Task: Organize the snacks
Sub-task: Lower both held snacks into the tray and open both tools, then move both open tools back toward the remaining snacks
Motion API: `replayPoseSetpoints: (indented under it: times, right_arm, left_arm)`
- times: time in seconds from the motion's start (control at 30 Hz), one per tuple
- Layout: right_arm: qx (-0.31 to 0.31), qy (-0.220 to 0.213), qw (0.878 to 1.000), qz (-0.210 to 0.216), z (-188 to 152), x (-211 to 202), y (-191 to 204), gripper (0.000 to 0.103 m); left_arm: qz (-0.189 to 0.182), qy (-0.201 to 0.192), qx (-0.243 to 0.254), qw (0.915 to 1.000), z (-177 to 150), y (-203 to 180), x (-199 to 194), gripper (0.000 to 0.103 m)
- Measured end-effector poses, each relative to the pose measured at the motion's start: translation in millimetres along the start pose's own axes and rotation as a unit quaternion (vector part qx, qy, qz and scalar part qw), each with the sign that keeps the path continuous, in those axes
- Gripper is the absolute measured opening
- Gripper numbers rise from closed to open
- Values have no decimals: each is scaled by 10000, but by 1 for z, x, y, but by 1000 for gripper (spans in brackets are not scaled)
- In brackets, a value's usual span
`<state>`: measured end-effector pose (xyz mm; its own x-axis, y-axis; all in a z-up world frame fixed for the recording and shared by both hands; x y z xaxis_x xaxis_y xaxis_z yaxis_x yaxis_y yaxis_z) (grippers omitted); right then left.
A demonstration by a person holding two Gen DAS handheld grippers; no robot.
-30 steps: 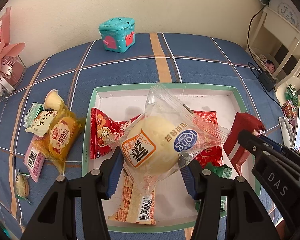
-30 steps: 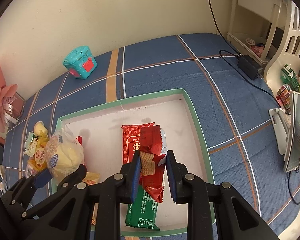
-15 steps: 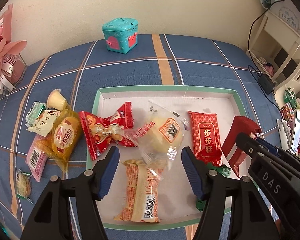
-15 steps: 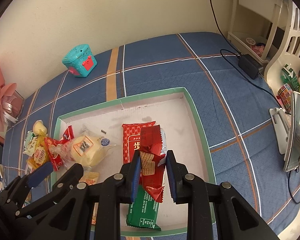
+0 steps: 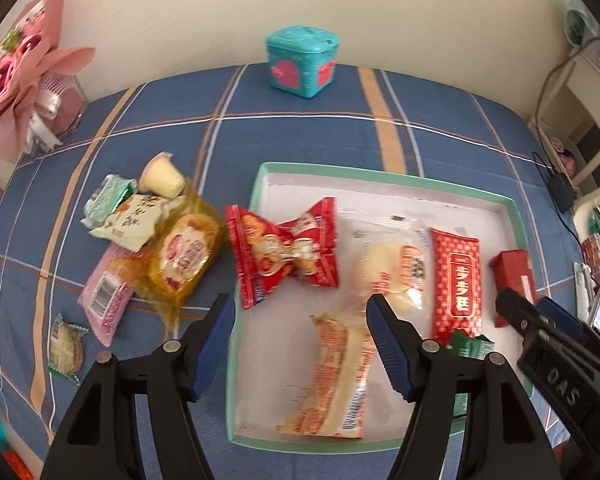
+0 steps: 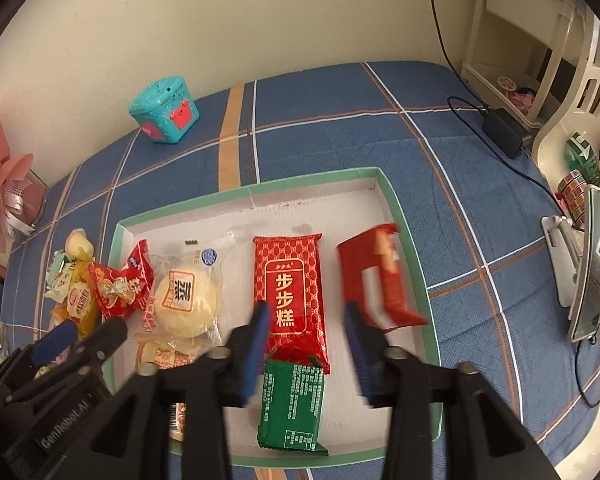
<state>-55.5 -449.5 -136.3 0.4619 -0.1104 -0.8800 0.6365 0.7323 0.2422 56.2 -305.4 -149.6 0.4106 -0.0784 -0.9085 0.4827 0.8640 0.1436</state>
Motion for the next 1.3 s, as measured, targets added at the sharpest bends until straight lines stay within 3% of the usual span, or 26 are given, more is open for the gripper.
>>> replayPoseSetpoints:
  times: [0.03, 0.1, 0.17, 0.4, 0.47, 0.83, 1.3]
  right_arm:
    - [-6, 17, 10000, -14, -1, 1, 0, 66]
    - [-58, 63, 10000, -31, -2, 2, 3, 66]
    - [-114, 96, 9999, -63, -4, 4, 5, 73]
    - [-338, 214, 9991, -108, -12, 10, 18, 96]
    - [-395, 212, 9989, -121, -14, 11, 21, 103]
    - [-635, 251, 9976, -67, -23, 11, 46, 103]
    - [-809, 350, 9961, 4, -37, 1, 79, 103]
  left_arm:
    - [35, 9, -17, 10000, 0, 3, 1, 70]
    - [117, 14, -52, 9999, 0, 9, 2, 71]
    - [181, 4, -108, 9998, 1, 16, 3, 83]
    - [440, -27, -327, 9985, 2, 44, 7, 84]
    - [486, -17, -408, 9980, 2, 51, 9, 93]
    - [643, 47, -671, 9957, -1, 83, 12, 102]
    - [534, 63, -716, 9960, -7, 105, 5, 102]
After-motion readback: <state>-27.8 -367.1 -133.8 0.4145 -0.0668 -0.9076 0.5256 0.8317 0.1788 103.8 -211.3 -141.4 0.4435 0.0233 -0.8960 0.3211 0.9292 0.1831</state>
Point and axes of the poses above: each gripper's, at about its wrist camera, not at the fingertips, and x roughly the way its jaws point, y to its left, z to its top, the point moved 8 cm from there along x, roughly the way its jaws point, and after that the axes turned 10 degrees about z, right-handed, at the moved point
